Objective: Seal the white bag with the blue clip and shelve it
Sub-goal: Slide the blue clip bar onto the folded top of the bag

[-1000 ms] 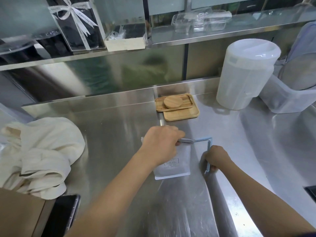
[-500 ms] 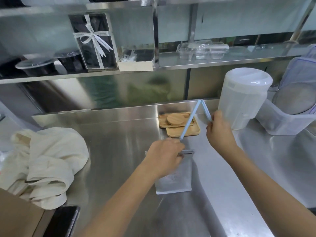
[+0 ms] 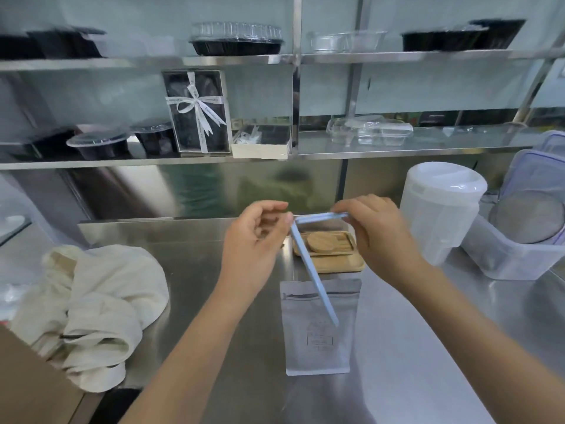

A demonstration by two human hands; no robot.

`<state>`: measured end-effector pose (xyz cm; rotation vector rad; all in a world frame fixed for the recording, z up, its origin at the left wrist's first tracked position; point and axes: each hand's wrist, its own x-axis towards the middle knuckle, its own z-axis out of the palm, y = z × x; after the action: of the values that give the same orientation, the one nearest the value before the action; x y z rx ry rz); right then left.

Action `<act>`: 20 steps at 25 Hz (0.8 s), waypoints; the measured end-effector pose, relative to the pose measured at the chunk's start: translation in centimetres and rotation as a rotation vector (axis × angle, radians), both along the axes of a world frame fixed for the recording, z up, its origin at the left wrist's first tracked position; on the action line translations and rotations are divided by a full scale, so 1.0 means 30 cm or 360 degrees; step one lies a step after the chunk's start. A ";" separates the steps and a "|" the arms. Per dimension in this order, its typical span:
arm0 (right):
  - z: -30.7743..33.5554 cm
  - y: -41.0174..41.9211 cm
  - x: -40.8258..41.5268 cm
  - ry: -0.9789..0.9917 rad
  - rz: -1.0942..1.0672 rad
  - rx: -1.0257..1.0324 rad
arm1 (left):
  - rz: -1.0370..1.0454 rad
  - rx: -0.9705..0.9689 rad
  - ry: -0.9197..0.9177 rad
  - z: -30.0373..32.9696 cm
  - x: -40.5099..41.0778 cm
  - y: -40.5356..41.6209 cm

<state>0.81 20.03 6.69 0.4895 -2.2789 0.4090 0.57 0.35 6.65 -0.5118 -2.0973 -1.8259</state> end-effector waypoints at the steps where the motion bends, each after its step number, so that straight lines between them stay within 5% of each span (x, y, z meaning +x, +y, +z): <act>1: -0.007 -0.012 -0.003 0.0002 0.0041 0.0035 | 0.0062 -0.0051 0.0018 0.000 0.007 -0.014; 10: -0.086 -0.111 0.012 -0.0118 0.0308 0.0012 | 0.0365 -0.0091 -0.0440 -0.205 -0.006 -0.123; 16: -0.191 -0.191 -0.036 -0.1162 0.0134 0.0400 | 0.0413 0.0043 -0.1013 -0.404 -0.008 -0.104; 20: -0.237 -0.223 -0.049 -0.1211 0.0080 0.0522 | 0.0365 0.0133 -0.1118 -0.446 0.000 -0.055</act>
<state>-0.67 13.34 -0.43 0.6294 -3.1031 0.2681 0.58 -1.30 -6.72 0.4497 -2.3342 -2.1351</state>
